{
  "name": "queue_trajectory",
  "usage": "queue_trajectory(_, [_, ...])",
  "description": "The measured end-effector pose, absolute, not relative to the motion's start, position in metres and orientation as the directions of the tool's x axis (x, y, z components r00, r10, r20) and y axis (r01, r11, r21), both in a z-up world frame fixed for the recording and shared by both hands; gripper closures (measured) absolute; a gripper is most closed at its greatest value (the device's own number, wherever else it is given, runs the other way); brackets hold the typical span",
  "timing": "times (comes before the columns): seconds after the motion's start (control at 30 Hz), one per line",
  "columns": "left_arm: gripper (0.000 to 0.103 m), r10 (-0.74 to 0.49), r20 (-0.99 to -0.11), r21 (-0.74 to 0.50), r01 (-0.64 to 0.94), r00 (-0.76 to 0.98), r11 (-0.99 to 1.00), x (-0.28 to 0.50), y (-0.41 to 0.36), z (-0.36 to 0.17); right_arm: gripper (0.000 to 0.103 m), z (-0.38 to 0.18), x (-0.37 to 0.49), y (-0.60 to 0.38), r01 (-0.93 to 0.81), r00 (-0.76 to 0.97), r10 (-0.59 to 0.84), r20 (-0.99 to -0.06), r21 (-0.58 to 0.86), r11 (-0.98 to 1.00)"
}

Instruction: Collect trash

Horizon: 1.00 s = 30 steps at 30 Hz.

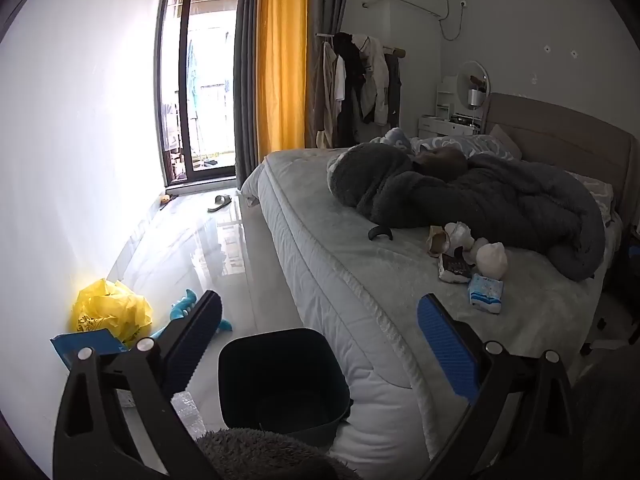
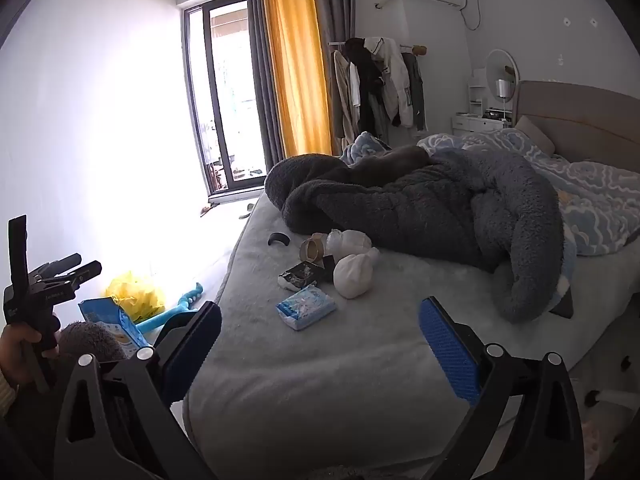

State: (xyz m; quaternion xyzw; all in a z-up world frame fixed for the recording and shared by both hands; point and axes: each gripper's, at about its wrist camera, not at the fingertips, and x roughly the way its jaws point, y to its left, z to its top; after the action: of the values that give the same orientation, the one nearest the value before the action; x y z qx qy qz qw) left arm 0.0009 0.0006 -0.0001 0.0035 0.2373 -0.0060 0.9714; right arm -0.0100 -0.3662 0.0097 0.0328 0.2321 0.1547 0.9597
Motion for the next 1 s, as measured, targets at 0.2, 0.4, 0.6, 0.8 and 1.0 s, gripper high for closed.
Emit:
queue_trajectory(0.2, [0.003, -0.013, -0.451, 0.010, 0.020, 0.892, 1.000, -0.0008, -0.0014, 0.0011, 0.003, 0.0091, -0.0109, -0.3650, -0.280, 0.846, 0.311, -0.434, 0.135, 0.950])
queue_trajectory(0.4, [0.003, -0.013, -0.459, -0.006, 0.012, 0.889, 1.000, 0.0017, 0.0025, 0.0002, 0.003, 0.0081, -0.0087, -0.3627, -0.281, 0.841, 0.314, -0.440, 0.141, 0.949])
queue_trajectory(0.6, [0.003, -0.013, -0.458, -0.006, 0.011, 0.889, 1.000, 0.0007, 0.0013, 0.0001, 0.003, 0.0090, -0.0089, -0.3649, -0.282, 0.840, 0.315, -0.442, 0.141, 0.949])
queue_trajectory(0.8, [0.003, -0.013, -0.458, -0.006, 0.011, 0.889, 1.000, 0.0007, 0.0013, 0.0001, 0.003, 0.0082, -0.0088, -0.3651, -0.282, 0.839, 0.316, -0.443, 0.143, 0.949])
queue_trajectory(1.0, [0.003, -0.013, -0.459, -0.006, 0.012, 0.889, 1.000, 0.0007, 0.0013, 0.0001, 0.003, 0.0082, -0.0093, -0.3652, -0.283, 0.838, 0.317, -0.444, 0.143, 0.948])
